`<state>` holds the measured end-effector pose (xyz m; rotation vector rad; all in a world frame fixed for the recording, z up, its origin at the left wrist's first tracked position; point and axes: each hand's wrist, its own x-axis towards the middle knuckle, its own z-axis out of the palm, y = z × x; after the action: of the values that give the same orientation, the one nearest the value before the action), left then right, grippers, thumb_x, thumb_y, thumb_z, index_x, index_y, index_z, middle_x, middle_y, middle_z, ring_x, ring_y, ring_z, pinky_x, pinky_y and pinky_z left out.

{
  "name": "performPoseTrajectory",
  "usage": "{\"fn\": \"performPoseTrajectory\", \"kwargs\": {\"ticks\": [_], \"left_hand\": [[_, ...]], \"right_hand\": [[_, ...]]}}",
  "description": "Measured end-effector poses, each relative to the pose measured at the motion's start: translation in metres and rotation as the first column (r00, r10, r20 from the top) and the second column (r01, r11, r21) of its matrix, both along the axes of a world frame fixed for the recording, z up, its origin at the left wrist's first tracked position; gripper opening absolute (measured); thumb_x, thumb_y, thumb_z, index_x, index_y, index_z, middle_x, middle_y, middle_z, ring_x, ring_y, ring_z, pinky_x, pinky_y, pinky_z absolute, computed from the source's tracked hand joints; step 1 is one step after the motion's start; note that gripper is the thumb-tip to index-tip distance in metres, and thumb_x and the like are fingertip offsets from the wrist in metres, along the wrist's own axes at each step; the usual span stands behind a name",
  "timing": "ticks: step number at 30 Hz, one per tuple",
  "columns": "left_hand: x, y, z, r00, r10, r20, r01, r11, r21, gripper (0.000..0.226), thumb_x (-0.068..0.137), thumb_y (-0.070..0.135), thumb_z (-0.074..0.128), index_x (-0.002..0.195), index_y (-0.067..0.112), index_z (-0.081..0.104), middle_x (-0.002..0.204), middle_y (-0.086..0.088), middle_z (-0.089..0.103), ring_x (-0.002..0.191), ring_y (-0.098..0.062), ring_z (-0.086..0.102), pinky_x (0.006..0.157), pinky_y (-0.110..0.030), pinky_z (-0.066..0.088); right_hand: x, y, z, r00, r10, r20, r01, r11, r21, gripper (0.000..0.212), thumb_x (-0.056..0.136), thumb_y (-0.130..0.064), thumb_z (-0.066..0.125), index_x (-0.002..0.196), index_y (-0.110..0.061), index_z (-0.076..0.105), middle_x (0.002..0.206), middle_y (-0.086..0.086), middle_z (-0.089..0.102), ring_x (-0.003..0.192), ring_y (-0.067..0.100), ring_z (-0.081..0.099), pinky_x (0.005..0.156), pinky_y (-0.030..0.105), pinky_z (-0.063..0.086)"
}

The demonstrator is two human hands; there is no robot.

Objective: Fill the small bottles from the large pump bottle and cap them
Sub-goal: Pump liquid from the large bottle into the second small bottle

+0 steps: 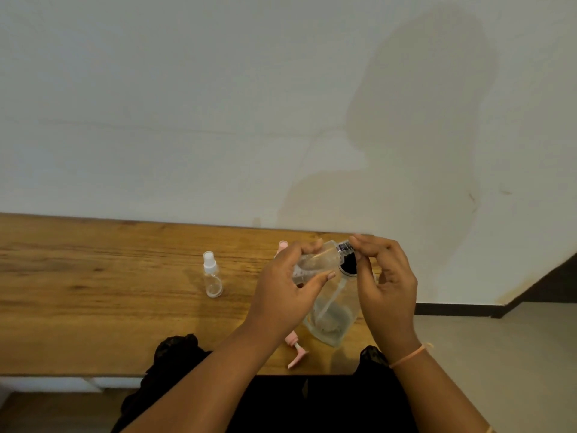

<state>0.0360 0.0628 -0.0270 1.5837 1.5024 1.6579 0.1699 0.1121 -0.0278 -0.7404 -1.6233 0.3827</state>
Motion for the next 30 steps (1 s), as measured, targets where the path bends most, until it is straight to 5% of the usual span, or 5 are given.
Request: {"fn": "performPoseTrajectory", "kwargs": {"ticks": [6, 12, 30], "left_hand": [[0.002, -0.004, 0.004, 1.0, -0.003, 0.02, 0.002, 0.998, 0.062, 0.046, 0.075, 0.011, 0.077, 0.099, 0.041, 0.053, 0.109, 0.022, 0.059, 0.106, 0.014, 0.054, 0.076, 0.0, 0.042], [0.002, 0.001, -0.002, 1.0, 0.008, -0.008, -0.008, 1.0, 0.02, 0.045, 0.074, 0.015, 0.078, 0.096, 0.043, 0.052, 0.109, 0.026, 0.058, 0.11, 0.007, 0.055, 0.088, -0.008, 0.044], [0.002, 0.0, -0.002, 0.999, 0.018, -0.04, -0.017, 1.0, 0.026, 0.039, 0.075, 0.015, 0.078, 0.1, 0.033, 0.055, 0.107, 0.029, 0.056, 0.108, 0.019, 0.05, 0.086, -0.001, 0.039]], "right_hand": [[-0.004, -0.004, 0.007, 0.999, -0.015, -0.036, 0.015, 1.0, -0.006, 0.027, 0.083, 0.005, 0.056, 0.097, -0.016, 0.065, 0.1, -0.007, 0.062, 0.098, 0.006, 0.062, 0.088, 0.02, 0.05], [0.0, -0.001, 0.0, 1.0, -0.008, -0.007, 0.008, 1.0, -0.019, 0.028, 0.083, 0.006, 0.056, 0.099, -0.015, 0.065, 0.101, -0.01, 0.06, 0.1, 0.001, 0.06, 0.088, 0.016, 0.048], [-0.001, -0.002, 0.002, 0.999, -0.005, -0.043, 0.004, 1.0, -0.023, 0.031, 0.083, 0.006, 0.057, 0.102, -0.016, 0.066, 0.101, -0.009, 0.062, 0.1, 0.001, 0.06, 0.088, 0.016, 0.048]]}}
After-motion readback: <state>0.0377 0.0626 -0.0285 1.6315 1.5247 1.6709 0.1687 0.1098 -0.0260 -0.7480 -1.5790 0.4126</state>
